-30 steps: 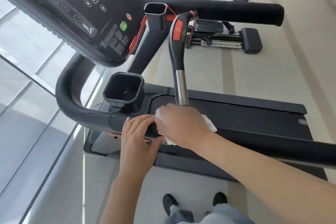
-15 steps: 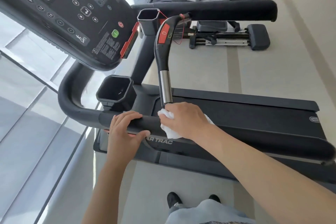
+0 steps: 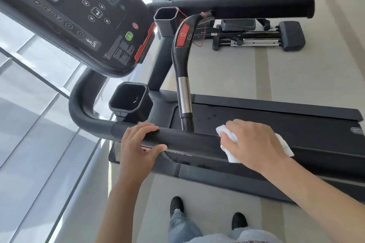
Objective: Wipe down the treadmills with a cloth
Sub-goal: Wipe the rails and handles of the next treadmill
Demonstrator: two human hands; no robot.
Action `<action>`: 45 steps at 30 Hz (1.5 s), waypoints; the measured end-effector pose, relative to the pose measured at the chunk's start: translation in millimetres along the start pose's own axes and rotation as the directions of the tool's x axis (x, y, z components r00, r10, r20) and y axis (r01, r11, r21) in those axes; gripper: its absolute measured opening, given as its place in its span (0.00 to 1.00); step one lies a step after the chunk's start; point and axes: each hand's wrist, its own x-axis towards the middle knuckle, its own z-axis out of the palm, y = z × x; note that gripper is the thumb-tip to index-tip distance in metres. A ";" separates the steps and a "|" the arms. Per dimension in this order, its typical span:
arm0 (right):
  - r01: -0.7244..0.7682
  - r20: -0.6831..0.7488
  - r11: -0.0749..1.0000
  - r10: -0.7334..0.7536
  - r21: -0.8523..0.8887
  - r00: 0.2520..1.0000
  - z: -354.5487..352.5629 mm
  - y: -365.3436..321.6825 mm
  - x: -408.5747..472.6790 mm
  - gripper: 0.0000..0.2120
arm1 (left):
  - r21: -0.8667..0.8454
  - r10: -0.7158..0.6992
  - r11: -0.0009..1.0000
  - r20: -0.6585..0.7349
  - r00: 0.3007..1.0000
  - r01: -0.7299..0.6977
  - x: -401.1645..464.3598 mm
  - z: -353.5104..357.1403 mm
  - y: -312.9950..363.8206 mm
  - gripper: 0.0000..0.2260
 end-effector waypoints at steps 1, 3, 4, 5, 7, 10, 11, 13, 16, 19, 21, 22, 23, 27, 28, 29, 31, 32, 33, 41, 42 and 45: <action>0.014 -0.049 1.000 -0.014 -0.011 0.999 4.1 -7.4 2.6 0.15 | 0.006 0.028 1.000 0.004 1.000 -0.028 0.4 -0.3 -2.8 0.24; 0.053 -0.142 0.998 -0.055 -0.018 0.988 11.1 -29.5 9.5 0.13 | 0.026 0.111 0.993 0.030 0.993 -0.111 1.3 -2.3 -8.7 0.22; 0.075 -0.184 0.997 -0.076 -0.016 0.980 16.2 -44.0 14.7 0.13 | 0.029 0.142 0.989 0.042 0.989 -0.144 1.9 -4.8 -13.1 0.22; 0.092 -0.217 0.996 -0.092 -0.010 0.972 22.5 -60.2 21.3 0.13 | 0.026 0.158 0.987 0.053 0.986 -0.159 2.9 -9.0 -18.6 0.21; 0.127 -0.247 0.992 -0.122 0.005 0.961 36.7 -94.0 38.0 0.13 | 0.031 0.164 0.985 0.075 0.983 -0.167 6.8 -21.0 -33.7 0.21; 0.152 -0.244 0.987 -0.158 -0.044 0.957 59.5 -144.1 65.2 0.13 | 0.125 0.197 0.970 0.092 0.976 -0.208 16.1 -43.8 -65.2 0.21; 0.149 -0.242 0.987 -0.159 -0.058 0.957 65.5 -159.6 73.2 0.13 | 0.146 0.203 0.966 0.090 0.975 -0.215 19.5 -51.3 -76.1 0.21; 0.152 -0.239 0.986 -0.164 -0.069 0.957 76.7 -187.8 88.0 0.14 | 0.157 0.202 0.965 0.070 0.977 -0.211 25.6 -64.0 -96.4 0.21; 0.181 -0.240 0.982 -0.190 -0.059 0.952 91.6 -227.4 107.0 0.13 | 0.137 0.184 0.973 0.035 0.982 -0.187 31.5 -78.8 -124.4 0.21; 0.193 -0.270 0.980 -0.201 -0.055 0.942 104.5 -258.0 125.1 0.13 | 0.131 0.167 0.977 0.002 0.986 -0.166 36.1 -95.0 -150.7 0.21; 0.206 -0.285 0.977 -0.213 -0.055 0.934 111.0 -270.7 131.5 0.13 | 0.129 0.147 0.981 -0.026 0.989 -0.143 37.8 -106.4 -165.3 0.20; 0.221 -0.291 0.973 -0.231 -0.067 0.928 114.2 -276.2 133.7 0.12 | 0.127 0.134 0.983 -0.039 0.990 -0.129 39.0 -111.9 -171.4 0.19; 0.242 -0.297 0.966 -0.257 -0.085 0.920 117.2 -281.7 135.6 0.12 | 0.127 0.120 0.985 -0.049 0.992 -0.113 40.2 -116.8 -176.9 0.19; 0.298 -0.271 0.949 -0.314 -0.100 0.910 126.3 -314.9 154.7 0.11 | 0.105 0.056 0.993 -0.070 0.996 -0.049 44.1 -132.6 -193.7 0.18; 0.305 -0.248 0.948 -0.319 -0.093 0.915 128.1 -326.6 162.2 0.11 | 0.090 0.043 0.995 -0.068 0.997 -0.037 44.4 -136.2 -197.2 0.18; 0.308 -0.222 0.947 -0.321 -0.094 0.921 130.7 -338.7 170.4 0.12 | 0.073 0.032 0.997 -0.065 0.997 -0.027 44.4 -139.5 -200.2 0.18; 0.292 -0.178 0.950 -0.308 -0.109 0.935 136.4 -362.9 187.2 0.13 | 0.041 0.002 0.999 -0.044 0.999 0.000 43.2 -145.4 -206.8 0.21; 0.282 -0.159 0.954 -0.295 -0.100 0.942 138.2 -372.9 195.7 0.14 | 0.029 -0.019 0.999 -0.029 0.999 0.020 42.9 -147.9 -210.0 0.23; 0.276 -0.144 0.958 -0.284 -0.074 0.948 138.7 -380.9 203.3 0.14 | 0.026 -0.040 0.999 -0.015 0.999 0.040 41.8 -150.0 -212.9 0.25; 0.356 -0.086 0.930 -0.363 -0.088 0.928 124.6 -357.3 180.9 0.14 | 0.009 -0.035 0.999 -0.021 0.999 0.035 27.8 -147.2 -206.7 0.23; 0.378 -0.089 0.921 -0.387 -0.097 0.918 119.1 -347.6 167.9 0.13 | 0.004 -0.030 1.000 -0.029 0.999 0.030 27.2 -144.8 -204.6 0.21; 0.396 -0.134 0.917 -0.398 -0.040 0.908 100.7 -310.4 124.0 0.05 | 0.010 -0.004 1.000 -0.058 0.998 0.005 27.5 -137.2 -197.5 0.16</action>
